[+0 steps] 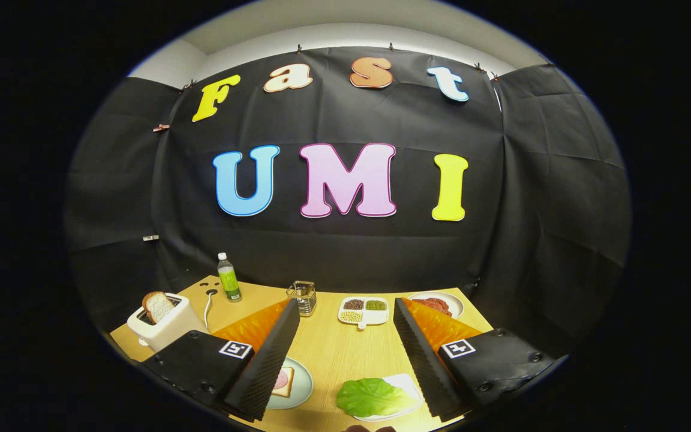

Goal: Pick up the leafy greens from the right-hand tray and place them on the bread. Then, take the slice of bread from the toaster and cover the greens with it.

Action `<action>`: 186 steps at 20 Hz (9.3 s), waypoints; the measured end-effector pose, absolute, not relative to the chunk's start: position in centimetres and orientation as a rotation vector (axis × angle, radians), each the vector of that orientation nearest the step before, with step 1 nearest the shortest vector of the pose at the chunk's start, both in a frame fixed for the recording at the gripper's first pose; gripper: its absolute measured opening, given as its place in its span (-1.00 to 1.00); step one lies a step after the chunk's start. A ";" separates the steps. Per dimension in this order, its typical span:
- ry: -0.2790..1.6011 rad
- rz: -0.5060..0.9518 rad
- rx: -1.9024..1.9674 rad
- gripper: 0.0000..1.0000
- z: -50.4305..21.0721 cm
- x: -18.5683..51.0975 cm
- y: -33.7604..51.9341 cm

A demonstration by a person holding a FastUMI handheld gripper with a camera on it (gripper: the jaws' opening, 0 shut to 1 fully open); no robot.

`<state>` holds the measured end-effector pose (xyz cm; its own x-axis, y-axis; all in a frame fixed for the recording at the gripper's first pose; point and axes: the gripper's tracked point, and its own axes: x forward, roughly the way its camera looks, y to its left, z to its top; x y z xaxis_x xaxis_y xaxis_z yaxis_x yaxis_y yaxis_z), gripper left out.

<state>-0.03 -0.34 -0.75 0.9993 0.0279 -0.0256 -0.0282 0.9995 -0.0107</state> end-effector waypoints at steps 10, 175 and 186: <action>0.078 0.074 -0.003 0.96 -3.5 0.3 -1.1; 0.449 0.570 -0.386 -0.69 -14.6 6.1 44.6; 0.377 0.528 -0.224 -0.70 -6.7 5.4 43.7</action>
<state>5.45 43.65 -6.67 0.7980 0.4467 -0.4046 -0.5278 0.8421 -0.1111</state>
